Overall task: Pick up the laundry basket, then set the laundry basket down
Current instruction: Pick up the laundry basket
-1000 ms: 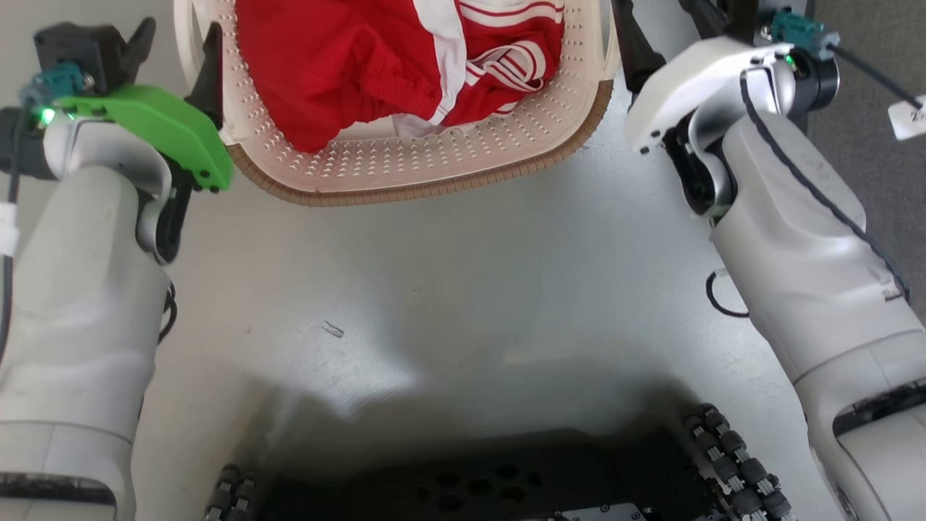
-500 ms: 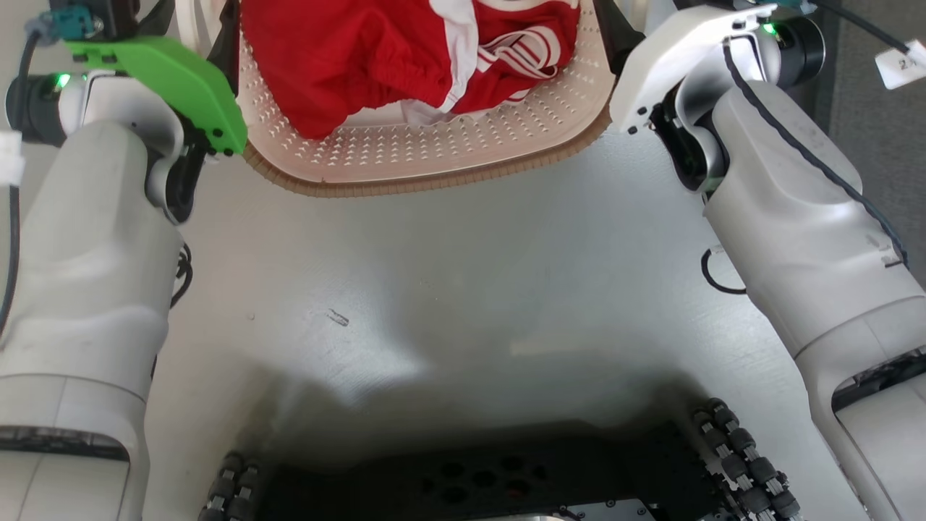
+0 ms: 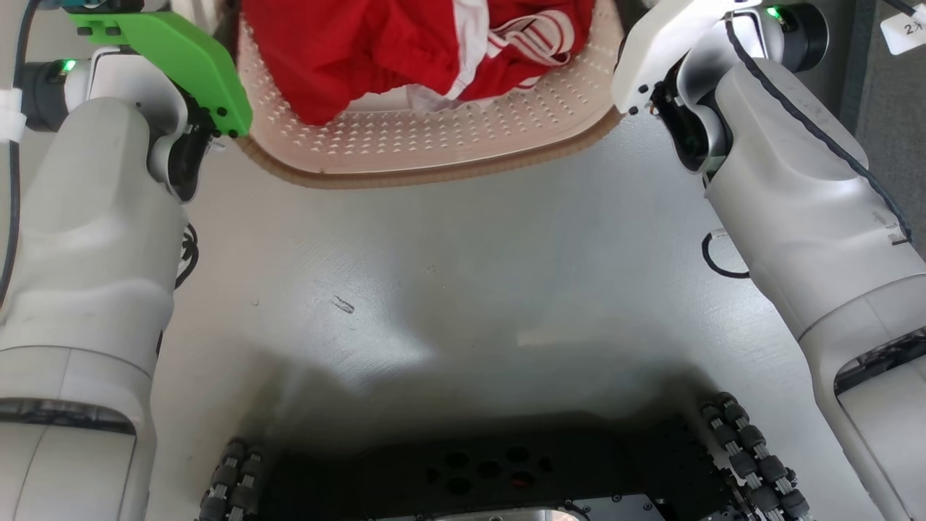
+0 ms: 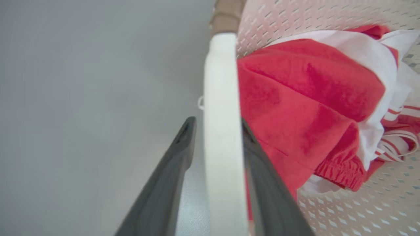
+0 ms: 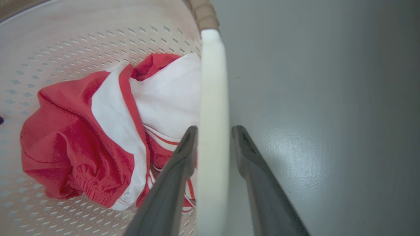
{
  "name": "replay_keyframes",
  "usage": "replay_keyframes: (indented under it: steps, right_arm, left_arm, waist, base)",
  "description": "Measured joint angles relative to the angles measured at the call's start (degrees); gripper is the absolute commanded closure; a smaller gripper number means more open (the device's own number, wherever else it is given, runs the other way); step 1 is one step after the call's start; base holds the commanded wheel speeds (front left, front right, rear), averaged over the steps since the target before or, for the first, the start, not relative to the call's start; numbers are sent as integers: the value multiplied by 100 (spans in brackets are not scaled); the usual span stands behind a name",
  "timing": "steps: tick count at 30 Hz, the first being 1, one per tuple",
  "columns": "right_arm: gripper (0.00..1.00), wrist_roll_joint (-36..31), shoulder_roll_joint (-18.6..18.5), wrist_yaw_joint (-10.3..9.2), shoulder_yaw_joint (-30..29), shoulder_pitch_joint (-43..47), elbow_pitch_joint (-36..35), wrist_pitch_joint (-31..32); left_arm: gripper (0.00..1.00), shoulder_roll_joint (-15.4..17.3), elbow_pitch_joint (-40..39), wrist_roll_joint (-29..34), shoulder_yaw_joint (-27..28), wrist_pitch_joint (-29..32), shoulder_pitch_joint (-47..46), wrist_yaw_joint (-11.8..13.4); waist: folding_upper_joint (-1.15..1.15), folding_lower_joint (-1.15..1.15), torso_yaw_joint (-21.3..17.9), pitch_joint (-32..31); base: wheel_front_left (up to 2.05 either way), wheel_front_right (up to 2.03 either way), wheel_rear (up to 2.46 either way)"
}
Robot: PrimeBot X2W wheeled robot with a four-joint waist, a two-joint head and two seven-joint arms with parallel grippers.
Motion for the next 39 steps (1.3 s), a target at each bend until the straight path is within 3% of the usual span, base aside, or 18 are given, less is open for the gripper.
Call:
replay_keyframes:
  steps: [4, 18, 39]
  right_arm:
    - [100, 40, 80, -96, 69, -55, 86, 12]
    - [100, 226, 104, -130, 255, -80, 554, -115]
    - [100, 554, 212, 65, 523, 491, 1156, -205]
  left_arm:
    - [100, -121, 76, -52, 25, -8, -85, -35]
    - [100, -290, 589, -249, 33, -144, -108, -41]
    - [100, -502, 1177, -569, 48, -129, 421, -47]
  waist:
    - [0, 0, 3, 4]
    - [0, 0, 58, -237]
    - [0, 0, 82, -1189]
  base:
    - [0, 0, 0]
    - [0, 0, 0]
    - [0, 0, 0]
